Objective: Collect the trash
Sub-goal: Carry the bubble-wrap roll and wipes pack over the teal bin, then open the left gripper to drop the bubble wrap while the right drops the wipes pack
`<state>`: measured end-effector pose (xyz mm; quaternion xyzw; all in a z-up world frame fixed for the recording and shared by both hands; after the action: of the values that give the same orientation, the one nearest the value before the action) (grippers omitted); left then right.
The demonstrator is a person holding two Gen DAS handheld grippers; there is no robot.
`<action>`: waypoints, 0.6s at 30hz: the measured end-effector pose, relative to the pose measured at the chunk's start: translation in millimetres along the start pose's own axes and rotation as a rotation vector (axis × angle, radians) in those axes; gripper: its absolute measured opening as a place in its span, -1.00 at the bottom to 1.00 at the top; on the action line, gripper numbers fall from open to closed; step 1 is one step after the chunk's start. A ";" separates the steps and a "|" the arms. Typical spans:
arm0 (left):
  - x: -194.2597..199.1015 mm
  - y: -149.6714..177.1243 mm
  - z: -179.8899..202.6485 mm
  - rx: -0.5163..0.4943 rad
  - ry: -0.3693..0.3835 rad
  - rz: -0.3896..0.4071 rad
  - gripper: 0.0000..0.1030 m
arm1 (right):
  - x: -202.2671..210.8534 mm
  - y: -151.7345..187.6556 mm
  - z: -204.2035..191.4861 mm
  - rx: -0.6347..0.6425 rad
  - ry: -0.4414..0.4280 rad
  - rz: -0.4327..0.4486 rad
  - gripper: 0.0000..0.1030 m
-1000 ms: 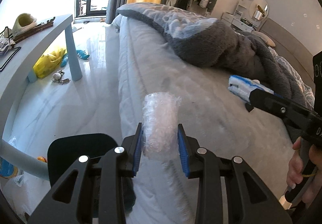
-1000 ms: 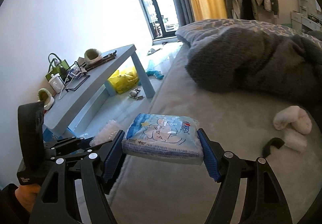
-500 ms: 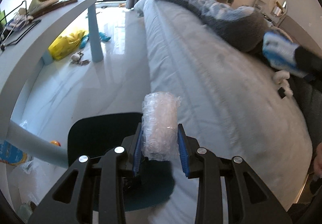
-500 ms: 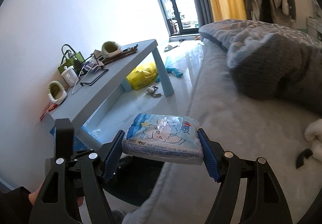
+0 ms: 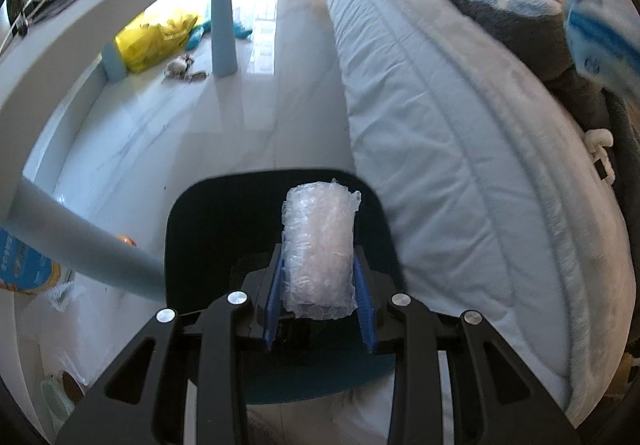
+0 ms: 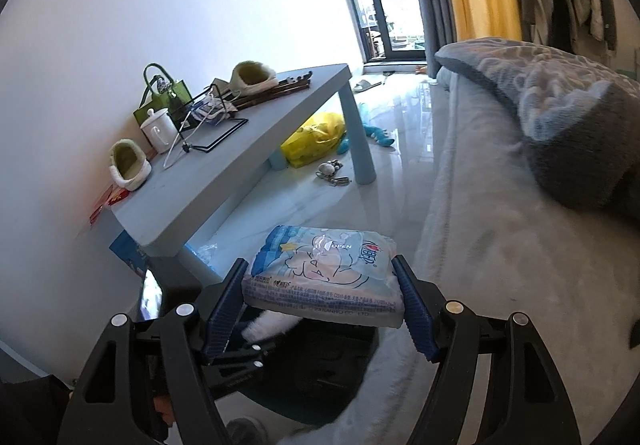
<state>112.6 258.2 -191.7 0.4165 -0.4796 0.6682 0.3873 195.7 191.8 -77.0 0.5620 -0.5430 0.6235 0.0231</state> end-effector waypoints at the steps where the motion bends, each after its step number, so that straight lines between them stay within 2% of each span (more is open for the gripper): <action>1: -2.2 1.6 -2.4 0.001 -0.002 -0.008 -0.33 | -2.7 -0.5 -3.7 0.004 -0.003 -0.003 0.41; 14: -48.1 39.9 -49.7 0.043 -0.036 -0.182 -0.29 | -42.6 3.4 -29.8 0.045 0.006 -0.062 0.41; 18: -48.6 45.6 -57.6 0.059 -0.031 -0.193 0.06 | -58.3 7.8 -30.5 0.042 0.025 -0.096 0.41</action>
<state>77.3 297.0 -262.5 0.4823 -0.4231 0.6352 0.4300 191.5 244.0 -117.7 0.5798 -0.5019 0.6401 0.0478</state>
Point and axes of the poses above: each gripper's, at about its wrist camera, not at the fingertips, and x roughly against the way its jaws point, z to its right, y to its underside, the point moved 6 cm from there along -x, roughly the way its jaws point, and after that the axes turned 8 degrees about -z, right-handed, at the moved point
